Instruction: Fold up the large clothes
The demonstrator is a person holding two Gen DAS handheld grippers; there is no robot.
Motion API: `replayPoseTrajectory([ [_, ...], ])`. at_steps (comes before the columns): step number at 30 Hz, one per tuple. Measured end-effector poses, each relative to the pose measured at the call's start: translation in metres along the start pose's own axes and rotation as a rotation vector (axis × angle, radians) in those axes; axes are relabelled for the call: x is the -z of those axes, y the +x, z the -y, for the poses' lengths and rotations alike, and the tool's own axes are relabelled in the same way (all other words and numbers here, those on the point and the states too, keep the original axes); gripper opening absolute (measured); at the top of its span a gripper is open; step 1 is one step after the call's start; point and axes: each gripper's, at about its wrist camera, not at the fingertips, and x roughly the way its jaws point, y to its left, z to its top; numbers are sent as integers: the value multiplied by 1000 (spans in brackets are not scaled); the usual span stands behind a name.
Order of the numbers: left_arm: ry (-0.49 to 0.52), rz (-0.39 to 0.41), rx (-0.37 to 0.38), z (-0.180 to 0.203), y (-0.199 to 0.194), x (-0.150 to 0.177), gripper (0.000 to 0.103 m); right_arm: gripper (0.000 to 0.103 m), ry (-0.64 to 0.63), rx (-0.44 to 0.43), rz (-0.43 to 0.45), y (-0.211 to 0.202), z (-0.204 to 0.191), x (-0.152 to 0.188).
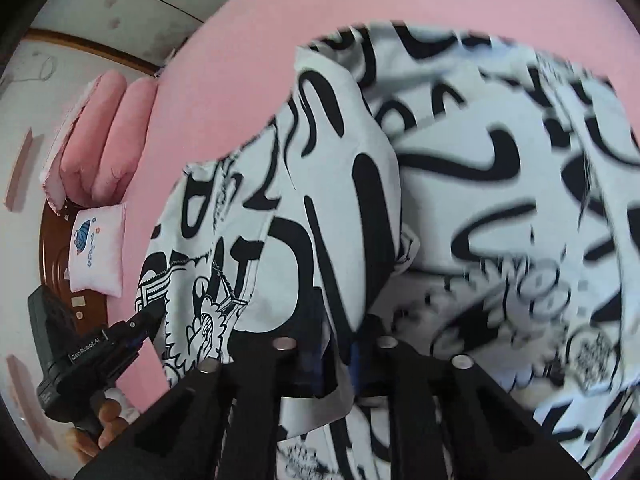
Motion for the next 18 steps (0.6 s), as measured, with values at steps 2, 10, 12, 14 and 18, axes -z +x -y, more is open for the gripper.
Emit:
replayPoseTrajectory([
  [2,6,-14,-19,3,6,-8,7,4,-39,24,32,2,-2,-12],
  [10,52,-92,-107,-1,43,12,7,3,-205,184,-5,29,-4,-9],
  [12,68,-102,-122,-4,52,22,7,3,-219,221,-10,32,0,0],
  [14,98,-97,-145,-7,59,29,7,6,-243,270,-20,37,7,6],
  [18,155,-88,-175,-3,64,32,7,11,-236,275,-18,36,18,16],
])
